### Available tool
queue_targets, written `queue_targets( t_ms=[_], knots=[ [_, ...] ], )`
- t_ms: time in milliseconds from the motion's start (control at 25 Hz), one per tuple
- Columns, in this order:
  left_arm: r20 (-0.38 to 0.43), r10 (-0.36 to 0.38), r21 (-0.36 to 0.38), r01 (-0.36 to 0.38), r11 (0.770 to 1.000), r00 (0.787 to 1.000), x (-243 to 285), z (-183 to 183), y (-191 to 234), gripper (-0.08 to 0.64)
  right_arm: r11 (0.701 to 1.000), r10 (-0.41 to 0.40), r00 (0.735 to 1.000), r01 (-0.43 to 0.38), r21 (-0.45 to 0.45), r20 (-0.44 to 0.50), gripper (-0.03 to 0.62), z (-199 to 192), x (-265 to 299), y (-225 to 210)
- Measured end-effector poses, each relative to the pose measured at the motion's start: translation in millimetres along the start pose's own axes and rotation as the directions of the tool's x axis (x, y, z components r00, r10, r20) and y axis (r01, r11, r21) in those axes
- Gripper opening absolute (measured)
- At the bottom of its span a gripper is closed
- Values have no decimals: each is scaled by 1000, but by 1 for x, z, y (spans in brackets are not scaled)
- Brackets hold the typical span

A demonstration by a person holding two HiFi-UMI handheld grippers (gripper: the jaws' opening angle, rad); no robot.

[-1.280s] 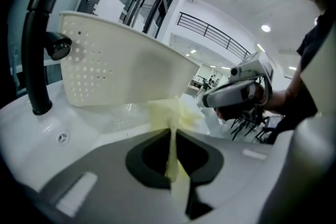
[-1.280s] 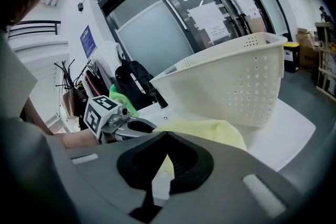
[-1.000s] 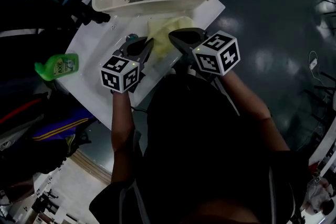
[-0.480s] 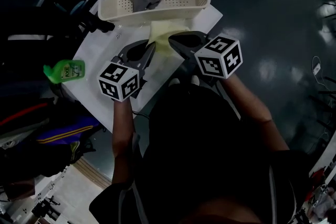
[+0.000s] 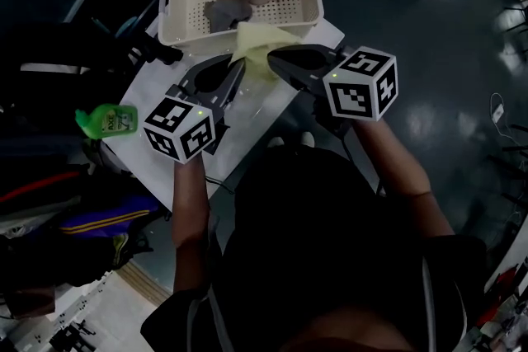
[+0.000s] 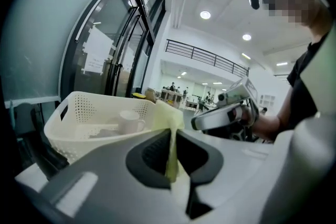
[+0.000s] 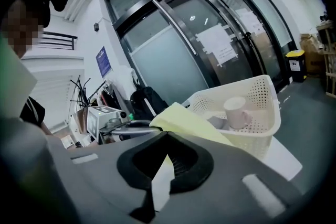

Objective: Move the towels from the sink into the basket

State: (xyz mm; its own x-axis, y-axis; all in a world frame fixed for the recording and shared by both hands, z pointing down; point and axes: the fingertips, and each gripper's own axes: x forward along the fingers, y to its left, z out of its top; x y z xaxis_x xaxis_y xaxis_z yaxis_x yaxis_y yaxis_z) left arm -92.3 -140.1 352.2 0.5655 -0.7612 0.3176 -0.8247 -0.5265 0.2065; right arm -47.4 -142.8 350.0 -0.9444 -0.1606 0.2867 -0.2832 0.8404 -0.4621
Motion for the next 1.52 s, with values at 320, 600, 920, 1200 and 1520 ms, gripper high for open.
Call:
queue_targets(
  t_ms=[320,600,920,1200,1520],
  knots=[
    [37,16,59,-18,998,999,7,40,3,15,996,-27,999,31,-82,48,0,43,-10,-2],
    [85,25,103,-34,994,996,11,77,8,15,993,-32,997,40,-110,75,0,68,-13,-6],
    [115,43,122,-57,991,992,22,105,21,15,988,-42,994,56,-146,99,0,102,-17,-20],
    [140,63,115,-80,990,988,29,118,42,15,985,-74,992,89,-150,101,0,119,-14,-45],
    [111,67,130,-81,988,992,53,120,60,15,985,-100,992,110,-135,79,0,121,-6,-71]
  ],
)
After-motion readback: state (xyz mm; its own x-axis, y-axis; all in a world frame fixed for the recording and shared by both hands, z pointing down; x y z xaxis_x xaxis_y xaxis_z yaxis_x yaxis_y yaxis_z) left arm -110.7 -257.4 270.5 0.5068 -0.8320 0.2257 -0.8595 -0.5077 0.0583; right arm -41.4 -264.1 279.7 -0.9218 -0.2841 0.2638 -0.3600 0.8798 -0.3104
